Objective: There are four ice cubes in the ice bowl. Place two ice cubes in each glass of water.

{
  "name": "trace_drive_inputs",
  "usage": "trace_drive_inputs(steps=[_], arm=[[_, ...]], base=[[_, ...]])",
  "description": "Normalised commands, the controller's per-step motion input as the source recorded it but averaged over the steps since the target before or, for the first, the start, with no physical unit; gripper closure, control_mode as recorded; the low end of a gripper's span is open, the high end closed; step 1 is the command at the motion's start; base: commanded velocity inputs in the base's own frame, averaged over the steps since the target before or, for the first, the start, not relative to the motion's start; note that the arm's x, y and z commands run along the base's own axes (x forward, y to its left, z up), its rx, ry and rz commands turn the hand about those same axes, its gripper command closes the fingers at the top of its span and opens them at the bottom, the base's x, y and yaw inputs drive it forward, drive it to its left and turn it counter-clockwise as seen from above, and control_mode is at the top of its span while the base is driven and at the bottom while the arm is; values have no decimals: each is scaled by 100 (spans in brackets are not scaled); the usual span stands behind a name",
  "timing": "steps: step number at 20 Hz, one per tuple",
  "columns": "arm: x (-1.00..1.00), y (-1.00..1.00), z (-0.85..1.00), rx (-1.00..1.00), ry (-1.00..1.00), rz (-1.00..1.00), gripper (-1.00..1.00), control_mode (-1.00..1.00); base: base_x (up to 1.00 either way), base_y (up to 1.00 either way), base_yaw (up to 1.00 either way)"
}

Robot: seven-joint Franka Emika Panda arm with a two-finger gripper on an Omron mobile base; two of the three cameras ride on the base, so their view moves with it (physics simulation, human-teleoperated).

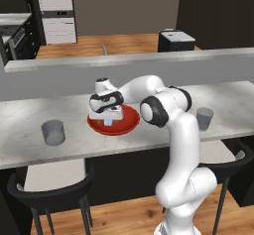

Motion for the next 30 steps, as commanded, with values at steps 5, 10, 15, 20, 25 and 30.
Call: trace_drive_inputs(steps=[5, 10, 15, 20, 25, 30], arm=[[-2, -19, -3, -3, -5, 4, -100, -100], [6, 0, 0, 0, -9, 6, -100, -100], [12, 0, 0, 0, -5, 5, -100, -100], [15, 0, -2, 0, -2, 5, -100, -100], [33, 10, 0, 0, 0, 1, 100, -100], [22, 12, -3, 0, 0, 0, 100, -100]], base=[[0, 0, 0], [0, 0, 0], [0, 0, 0], [0, 0, 0], [0, 0, 0], [0, 0, 0]])
